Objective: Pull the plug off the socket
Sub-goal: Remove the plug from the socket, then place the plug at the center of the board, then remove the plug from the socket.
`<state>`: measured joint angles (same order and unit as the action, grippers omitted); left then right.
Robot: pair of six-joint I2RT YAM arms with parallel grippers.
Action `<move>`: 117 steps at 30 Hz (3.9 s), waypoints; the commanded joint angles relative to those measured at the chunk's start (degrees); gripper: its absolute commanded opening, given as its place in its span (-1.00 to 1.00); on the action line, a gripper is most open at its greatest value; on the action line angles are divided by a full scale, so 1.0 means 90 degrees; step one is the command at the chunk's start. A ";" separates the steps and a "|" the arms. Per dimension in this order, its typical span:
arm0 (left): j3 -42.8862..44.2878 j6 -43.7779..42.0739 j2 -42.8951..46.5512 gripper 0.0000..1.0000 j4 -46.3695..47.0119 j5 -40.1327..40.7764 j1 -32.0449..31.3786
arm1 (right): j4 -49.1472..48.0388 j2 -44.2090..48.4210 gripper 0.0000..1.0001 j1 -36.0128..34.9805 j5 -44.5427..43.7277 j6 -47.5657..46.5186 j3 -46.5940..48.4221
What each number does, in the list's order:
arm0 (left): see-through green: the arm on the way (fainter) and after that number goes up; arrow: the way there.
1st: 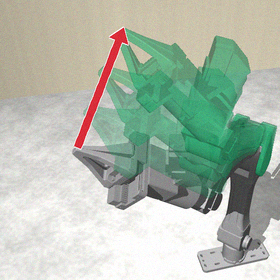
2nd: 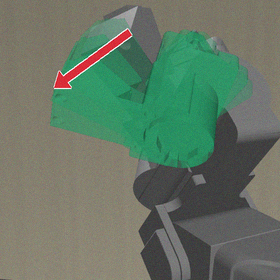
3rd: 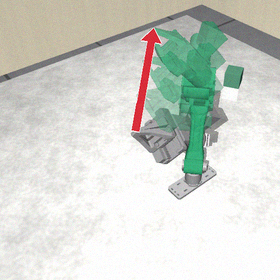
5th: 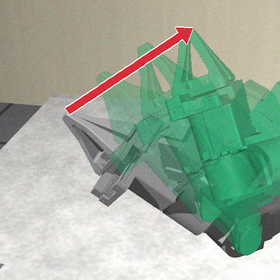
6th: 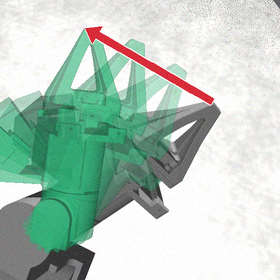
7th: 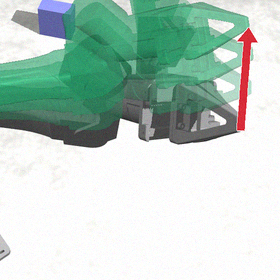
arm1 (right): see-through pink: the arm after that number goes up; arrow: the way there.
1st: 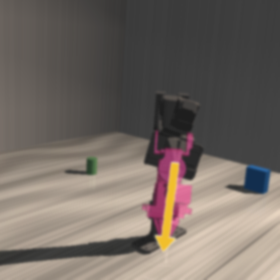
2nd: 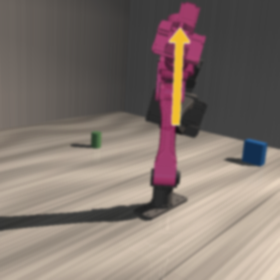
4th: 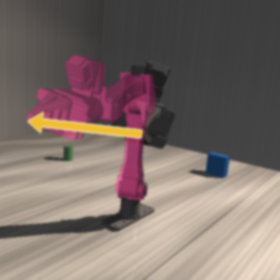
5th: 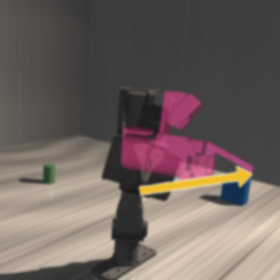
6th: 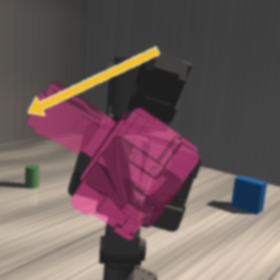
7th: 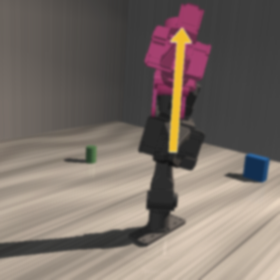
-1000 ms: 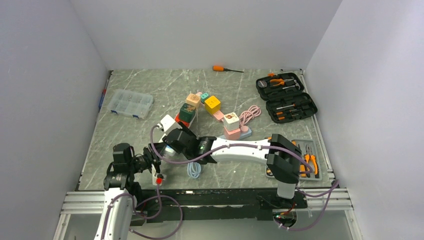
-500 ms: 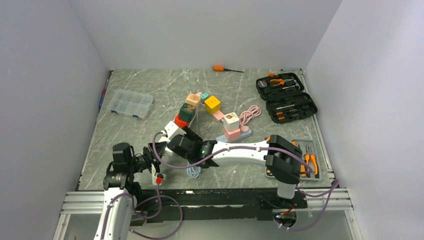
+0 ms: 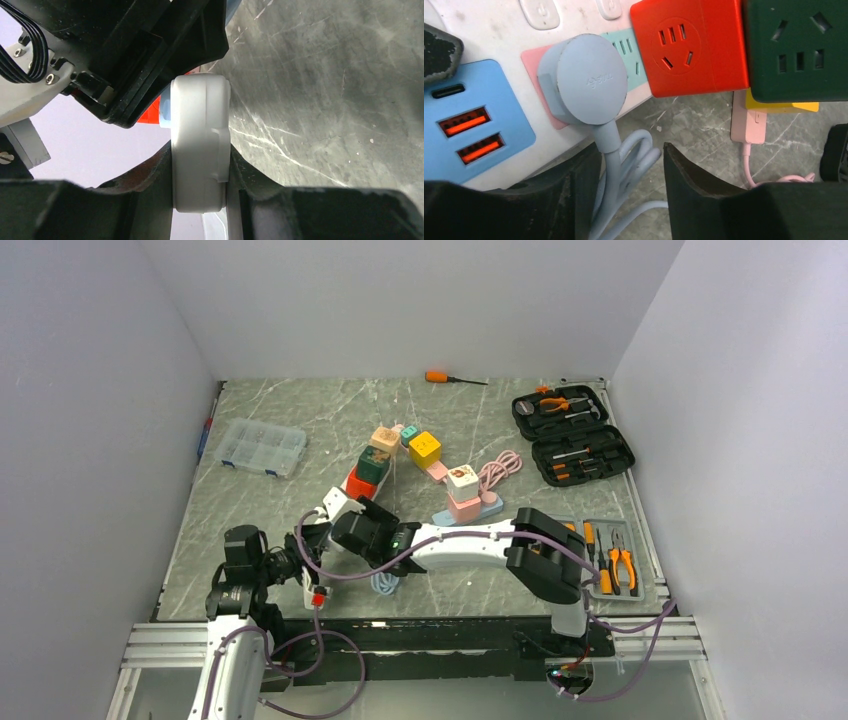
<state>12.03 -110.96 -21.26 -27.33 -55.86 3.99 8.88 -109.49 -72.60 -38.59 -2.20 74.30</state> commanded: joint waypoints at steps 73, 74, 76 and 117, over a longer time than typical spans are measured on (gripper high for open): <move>-0.0182 -0.0504 -0.1986 -0.46 0.1770 0.1943 0.0062 | -0.0799 0.0278 0.43 -0.0504 0.0799 0.2504 -0.0976; -0.0150 -0.0508 -0.2021 -0.38 0.1665 0.1972 0.0062 | -0.0767 0.0354 0.45 -0.0500 0.0780 0.2493 -0.0987; -0.0065 -0.0541 -0.2098 -0.25 0.1419 0.2034 0.0065 | -0.0669 0.0578 0.46 -0.0463 0.0704 0.2472 -0.1000; 0.3821 0.6798 -0.2231 0.99 -0.2140 0.2453 -0.0755 | 0.0901 0.4945 1.00 0.2972 0.1117 0.3524 -0.3066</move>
<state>41.58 -64.49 -38.81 -44.69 -35.35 -0.40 18.39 -63.99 -47.92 -31.73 29.76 45.78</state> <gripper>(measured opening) 0.994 0.994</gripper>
